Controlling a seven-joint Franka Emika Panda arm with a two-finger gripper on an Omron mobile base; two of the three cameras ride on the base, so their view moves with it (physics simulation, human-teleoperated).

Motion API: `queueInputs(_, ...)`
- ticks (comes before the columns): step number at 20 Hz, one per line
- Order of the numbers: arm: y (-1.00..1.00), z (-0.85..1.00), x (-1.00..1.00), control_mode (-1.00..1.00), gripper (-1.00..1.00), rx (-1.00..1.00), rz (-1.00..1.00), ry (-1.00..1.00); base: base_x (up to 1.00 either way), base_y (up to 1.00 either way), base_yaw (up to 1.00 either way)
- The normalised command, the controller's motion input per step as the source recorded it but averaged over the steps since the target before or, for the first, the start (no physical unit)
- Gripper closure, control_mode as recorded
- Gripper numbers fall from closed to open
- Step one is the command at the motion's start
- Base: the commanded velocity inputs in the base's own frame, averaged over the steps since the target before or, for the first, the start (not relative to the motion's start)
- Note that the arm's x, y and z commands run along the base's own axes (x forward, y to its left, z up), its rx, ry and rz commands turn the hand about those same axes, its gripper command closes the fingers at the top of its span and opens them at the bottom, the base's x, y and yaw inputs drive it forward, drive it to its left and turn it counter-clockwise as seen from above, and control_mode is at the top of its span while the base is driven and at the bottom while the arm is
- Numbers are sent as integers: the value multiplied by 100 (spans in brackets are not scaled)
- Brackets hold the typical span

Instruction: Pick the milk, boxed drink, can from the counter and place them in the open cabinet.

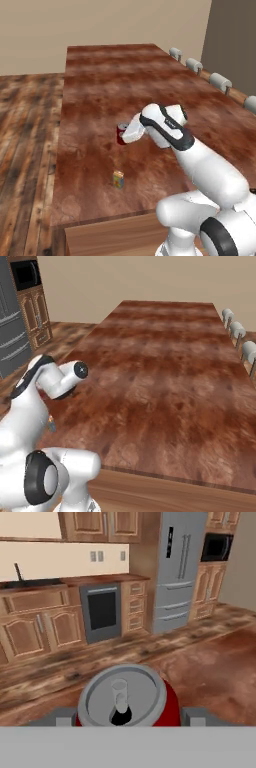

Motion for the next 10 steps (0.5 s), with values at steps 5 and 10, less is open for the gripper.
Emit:
queueInputs(5, -5, 15, -65, -100, 100, 0, -31, -17, 0, 0, 0)
queueInputs(10, -3, 12, -70, -100, 100, 0, -29, -21, 0, 0, 0)
